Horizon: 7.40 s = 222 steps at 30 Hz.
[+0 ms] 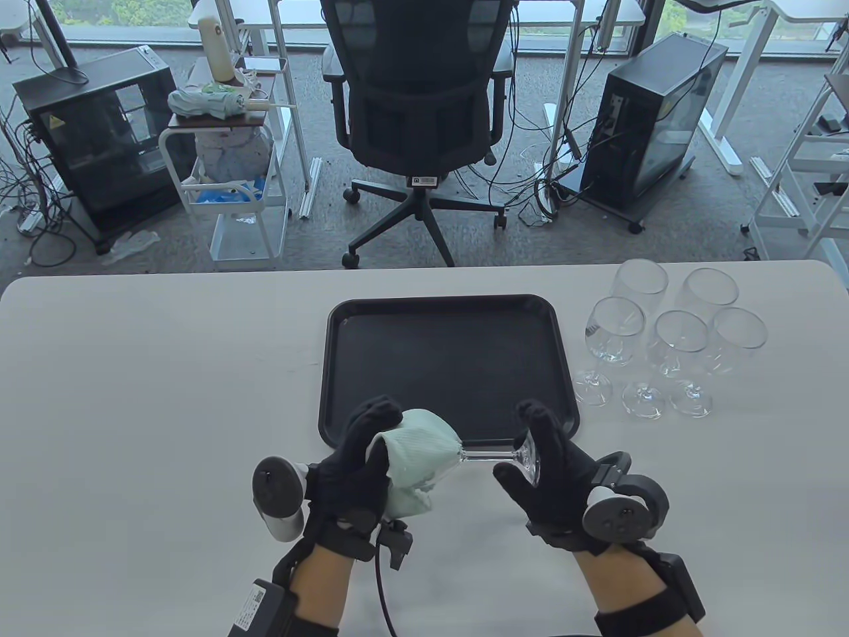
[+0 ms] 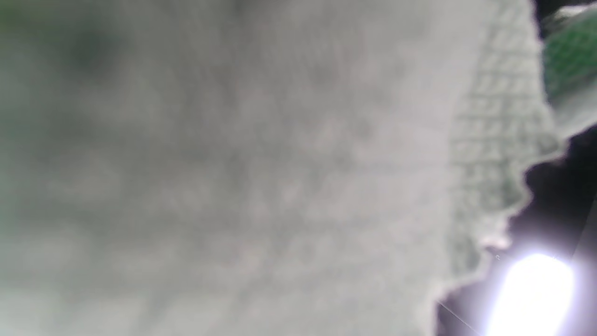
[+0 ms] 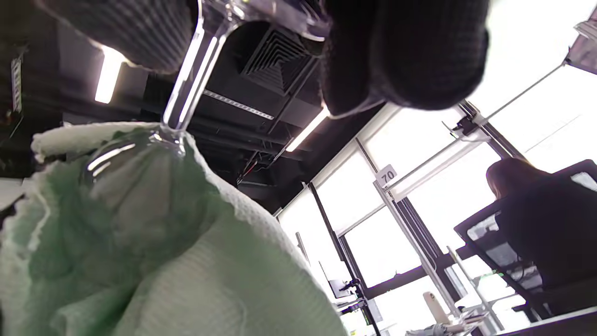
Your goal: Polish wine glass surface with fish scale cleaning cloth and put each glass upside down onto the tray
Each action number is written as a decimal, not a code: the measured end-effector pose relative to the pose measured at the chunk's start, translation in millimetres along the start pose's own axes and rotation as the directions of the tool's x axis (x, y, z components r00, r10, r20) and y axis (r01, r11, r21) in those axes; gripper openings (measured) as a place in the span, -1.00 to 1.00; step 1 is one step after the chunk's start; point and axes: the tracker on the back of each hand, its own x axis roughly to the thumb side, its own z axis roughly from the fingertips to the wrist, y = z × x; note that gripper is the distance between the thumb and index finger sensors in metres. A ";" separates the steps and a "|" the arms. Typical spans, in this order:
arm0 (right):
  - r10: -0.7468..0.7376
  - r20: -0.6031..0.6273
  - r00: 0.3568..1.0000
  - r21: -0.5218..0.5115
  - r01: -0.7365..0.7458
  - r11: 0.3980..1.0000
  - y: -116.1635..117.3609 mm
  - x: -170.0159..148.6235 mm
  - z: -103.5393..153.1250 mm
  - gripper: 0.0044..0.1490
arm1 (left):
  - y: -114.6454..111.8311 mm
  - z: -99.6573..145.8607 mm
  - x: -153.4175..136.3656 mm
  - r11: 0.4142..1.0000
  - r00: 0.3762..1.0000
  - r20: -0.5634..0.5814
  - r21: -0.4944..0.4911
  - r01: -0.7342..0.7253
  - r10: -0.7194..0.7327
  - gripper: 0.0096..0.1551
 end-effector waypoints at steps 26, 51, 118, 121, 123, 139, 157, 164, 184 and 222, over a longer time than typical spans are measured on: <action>0.024 0.029 0.999 0.043 -0.025 0.999 0.3 0.4 -0.3 0.19 | 2.3 -0.2 -4.2 1.000 1.000 0.002 0.008 -0.008 0.008 -0.28; 0.667 -0.263 0.697 0.151 -0.653 0.743 -25.9 31.7 -104.3 0.11 | 29.1 -0.6 2.4 0.986 0.998 0.007 0.152 -0.064 0.064 -0.42; 0.098 -0.974 0.206 0.039 -0.275 0.961 -96.7 -174.4 56.9 0.11 | 29.2 -1.1 -1.6 0.985 0.995 -0.024 0.145 -0.090 0.095 -0.42; 0.063 -0.983 0.171 0.012 -0.284 0.959 -91.4 -182.8 49.3 0.09 | 28.9 -1.0 -2.2 0.986 0.995 -0.024 0.143 -0.089 0.093 -0.42; 0.049 -0.989 0.143 0.005 -0.293 0.956 -87.2 -188.9 44.3 0.07 | 28.5 -0.9 -2.6 0.986 0.996 -0.028 0.140 -0.085 0.090 -0.42; -0.006 -1.000 0.031 -0.017 -0.361 0.932 -77.5 -210.8 32.9 -0.17 | 29.0 -0.2 -4.9 0.987 0.995 -0.047 0.140 -0.076 0.083 -0.41; 0.066 -0.979 0.194 0.015 -0.257 0.966 -89.1 -182.9 63.7 -0.44 | 30.2 -0.1 -4.8 0.983 0.994 -0.047 0.156 -0.092 0.100 -0.41; 0.149 -0.876 0.458 0.059 -0.205 0.977 -99.9 -123.6 51.7 -0.45 | 28.9 0.7 -5.2 0.983 0.993 -0.054 0.154 -0.098 0.108 -0.41; 0.757 0.069 0.650 0.229 -0.749 0.622 32.6 32.2 -16.4 -0.36 | 16.5 -0.3 3.3 0.995 0.999 -0.023 0.089 -0.034 0.036 -0.40; -0.021 0.033 0.999 0.025 0.020 0.999 5.2 -15.3 -5.8 0.15 | 4.5 -2.9 -4.8 0.991 0.997 -0.026 -0.109 0.074 -0.077 -0.21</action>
